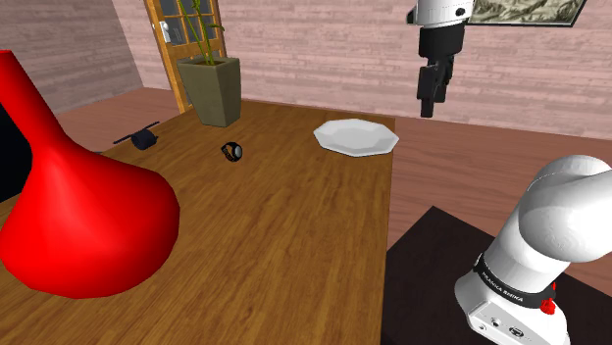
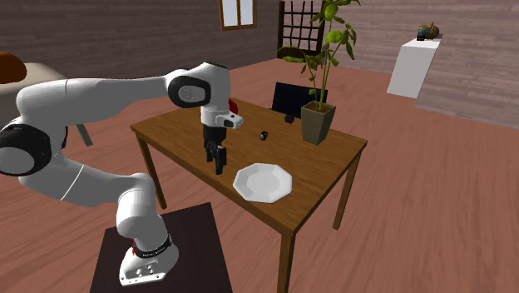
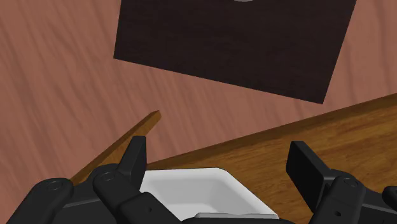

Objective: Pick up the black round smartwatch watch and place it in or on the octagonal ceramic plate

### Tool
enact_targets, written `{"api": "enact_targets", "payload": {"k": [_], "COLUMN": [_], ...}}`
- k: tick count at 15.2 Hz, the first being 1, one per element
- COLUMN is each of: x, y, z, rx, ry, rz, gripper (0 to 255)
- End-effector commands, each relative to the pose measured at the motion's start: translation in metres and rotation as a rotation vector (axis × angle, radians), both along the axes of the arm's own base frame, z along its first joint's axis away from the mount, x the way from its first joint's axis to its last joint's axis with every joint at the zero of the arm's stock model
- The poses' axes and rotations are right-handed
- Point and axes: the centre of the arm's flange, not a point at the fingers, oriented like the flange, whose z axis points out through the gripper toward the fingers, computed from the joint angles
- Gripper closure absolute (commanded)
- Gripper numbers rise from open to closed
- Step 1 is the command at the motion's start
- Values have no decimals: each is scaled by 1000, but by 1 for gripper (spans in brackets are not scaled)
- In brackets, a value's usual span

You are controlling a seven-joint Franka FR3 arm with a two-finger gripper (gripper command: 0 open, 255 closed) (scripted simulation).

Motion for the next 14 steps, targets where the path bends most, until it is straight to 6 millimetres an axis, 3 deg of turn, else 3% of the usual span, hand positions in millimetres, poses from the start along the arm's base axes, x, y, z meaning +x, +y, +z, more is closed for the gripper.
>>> {"api": "enact_targets", "payload": {"k": [1,14], "x": [0,111], "y": [0,117], "z": [0,-37], "rx": [0,51], "ry": [0,1], "rz": [0,-53], "gripper": [0,0]}}
